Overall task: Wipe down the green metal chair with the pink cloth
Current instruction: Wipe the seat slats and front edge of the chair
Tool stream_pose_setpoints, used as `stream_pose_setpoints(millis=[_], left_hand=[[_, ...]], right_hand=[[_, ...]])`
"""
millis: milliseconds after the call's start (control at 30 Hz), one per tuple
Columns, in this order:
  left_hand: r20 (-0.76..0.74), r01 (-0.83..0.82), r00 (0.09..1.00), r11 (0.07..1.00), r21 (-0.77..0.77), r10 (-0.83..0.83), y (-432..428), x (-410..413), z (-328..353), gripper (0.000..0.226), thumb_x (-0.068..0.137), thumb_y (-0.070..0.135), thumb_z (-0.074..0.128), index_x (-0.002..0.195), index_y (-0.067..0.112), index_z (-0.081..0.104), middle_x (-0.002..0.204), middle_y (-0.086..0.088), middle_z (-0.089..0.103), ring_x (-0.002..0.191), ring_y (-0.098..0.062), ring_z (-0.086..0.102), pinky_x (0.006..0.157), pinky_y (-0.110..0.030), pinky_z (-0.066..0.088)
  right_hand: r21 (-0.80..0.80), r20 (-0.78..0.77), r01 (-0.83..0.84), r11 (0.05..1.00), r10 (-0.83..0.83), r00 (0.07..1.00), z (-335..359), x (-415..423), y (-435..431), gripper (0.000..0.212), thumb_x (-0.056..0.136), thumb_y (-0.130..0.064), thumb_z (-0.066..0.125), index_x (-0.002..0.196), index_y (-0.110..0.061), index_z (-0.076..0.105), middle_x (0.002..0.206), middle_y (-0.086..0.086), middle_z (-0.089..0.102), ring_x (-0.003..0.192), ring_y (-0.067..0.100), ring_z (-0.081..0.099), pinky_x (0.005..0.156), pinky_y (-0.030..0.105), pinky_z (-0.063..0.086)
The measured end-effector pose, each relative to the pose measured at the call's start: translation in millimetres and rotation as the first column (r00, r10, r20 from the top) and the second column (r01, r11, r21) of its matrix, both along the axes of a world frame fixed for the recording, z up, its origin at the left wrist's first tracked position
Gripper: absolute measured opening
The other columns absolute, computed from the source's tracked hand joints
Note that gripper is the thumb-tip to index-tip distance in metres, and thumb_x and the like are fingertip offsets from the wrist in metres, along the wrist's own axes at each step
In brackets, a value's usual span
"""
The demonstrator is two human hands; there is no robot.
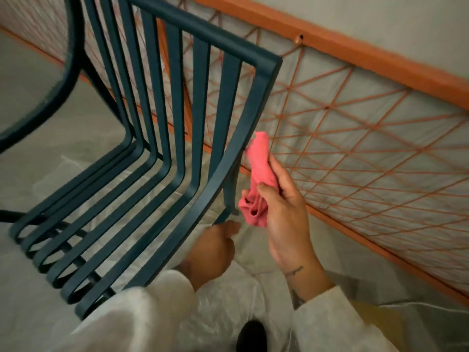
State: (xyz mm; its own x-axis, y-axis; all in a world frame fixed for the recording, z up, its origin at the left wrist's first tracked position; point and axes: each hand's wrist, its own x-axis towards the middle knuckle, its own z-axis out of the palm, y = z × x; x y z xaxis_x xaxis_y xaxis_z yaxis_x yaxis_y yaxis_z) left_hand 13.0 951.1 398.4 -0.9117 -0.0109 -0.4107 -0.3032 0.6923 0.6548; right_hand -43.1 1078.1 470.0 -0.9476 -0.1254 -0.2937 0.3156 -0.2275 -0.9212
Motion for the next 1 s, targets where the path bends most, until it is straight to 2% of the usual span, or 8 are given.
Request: stream_pose_setpoints(millis=[67, 200, 333, 567, 633, 700, 767, 1000], left_hand=[[-0.109, -0.043, 0.993, 0.998, 0.040, 0.047, -1, 0, 36, 0.040, 0.090, 0.004, 0.046, 0.120, 0.019, 0.068, 0.121, 0.002, 0.069, 0.111, -0.013, 0.064, 0.102, -0.030, 0.046], [-0.162, -0.227, 0.955, 0.963, 0.147, 0.250, 0, 7, 103, 0.030, 0.092, 0.003, 0.055, 0.117, 0.014, 0.068, 0.110, 0.002, 0.072, 0.102, -0.009, 0.067, 0.098, -0.018, 0.045], [-0.109, -0.274, 0.948, 0.941, 0.200, 0.299, -6, 31, 161, 0.028, 0.094, 0.005, 0.053, 0.119, 0.010, 0.066, 0.111, -0.003, 0.072, 0.105, -0.013, 0.066, 0.099, -0.023, 0.046], [-0.109, -0.332, 0.929, 0.926, 0.178, 0.354, -75, 110, 227, 0.031, 0.096, 0.007, 0.052, 0.125, 0.011, 0.062, 0.118, -0.002, 0.069, 0.110, -0.011, 0.064, 0.099, -0.021, 0.046], [-0.133, -0.323, 0.929, 0.933, 0.158, 0.345, -101, 135, 232, 0.030, 0.097, 0.010, 0.053, 0.125, 0.014, 0.062, 0.119, -0.001, 0.069, 0.109, -0.009, 0.064, 0.100, -0.023, 0.047], [-0.140, -0.340, 0.921, 0.926, 0.163, 0.363, -134, 164, 234, 0.029, 0.097, 0.015, 0.054, 0.124, 0.018, 0.062, 0.118, 0.003, 0.070, 0.108, -0.005, 0.064, 0.100, -0.022, 0.048], [-0.142, -0.363, 0.909, 0.913, 0.188, 0.391, -160, 190, 235, 0.028, 0.097, 0.016, 0.055, 0.123, 0.020, 0.063, 0.117, 0.006, 0.070, 0.106, -0.003, 0.064, 0.099, -0.020, 0.048], [-0.164, -0.336, 0.911, 0.912, 0.236, 0.378, -317, 282, 248, 0.027, 0.096, 0.018, 0.054, 0.122, 0.025, 0.061, 0.109, 0.012, 0.068, 0.097, 0.006, 0.063, 0.090, -0.014, 0.051]], right_hand=[[0.111, 0.000, -0.032, 0.993, 0.032, 0.999, 21, 8, 11, 0.052, 0.098, -0.003, 0.052, 0.128, -0.046, 0.057, 0.093, -0.008, 0.074, 0.074, 0.013, 0.072, 0.062, 0.035, 0.059], [0.263, -0.003, -0.077, 0.962, 0.080, 0.997, 46, 36, 31, 0.058, 0.093, 0.002, 0.054, 0.129, -0.044, 0.058, 0.128, -0.018, 0.064, 0.102, 0.005, 0.068, 0.086, 0.033, 0.057], [0.322, 0.038, -0.143, 0.936, 0.138, 0.990, 79, 65, 33, 0.058, 0.093, 0.002, 0.054, 0.133, -0.040, 0.058, 0.109, -0.034, 0.066, 0.092, -0.002, 0.067, 0.091, 0.044, 0.056], [0.341, 0.090, -0.311, 0.887, 0.299, 0.950, 151, 121, -20, 0.061, 0.095, -0.002, 0.054, 0.119, -0.058, 0.059, 0.102, -0.020, 0.071, 0.090, 0.026, 0.069, 0.083, 0.056, 0.057], [0.355, 0.093, -0.360, 0.863, 0.350, 0.932, 167, 137, -42, 0.060, 0.096, -0.004, 0.054, 0.121, -0.058, 0.058, 0.097, -0.008, 0.072, 0.087, 0.029, 0.068, 0.074, 0.047, 0.058], [0.385, 0.081, -0.387, 0.838, 0.387, 0.919, 181, 157, -74, 0.057, 0.096, -0.001, 0.053, 0.128, -0.049, 0.056, 0.101, -0.012, 0.069, 0.083, 0.010, 0.070, 0.067, 0.024, 0.056], [0.385, 0.091, -0.395, 0.834, 0.391, 0.916, 189, 175, -100, 0.055, 0.096, 0.001, 0.053, 0.135, -0.038, 0.054, 0.116, -0.012, 0.065, 0.084, 0.004, 0.070, 0.067, 0.017, 0.054], [0.372, 0.114, -0.331, 0.867, 0.311, 0.943, 203, 268, -245, 0.058, 0.095, 0.001, 0.055, 0.120, -0.051, 0.058, 0.128, -0.011, 0.061, 0.102, 0.013, 0.068, 0.087, 0.035, 0.056]])
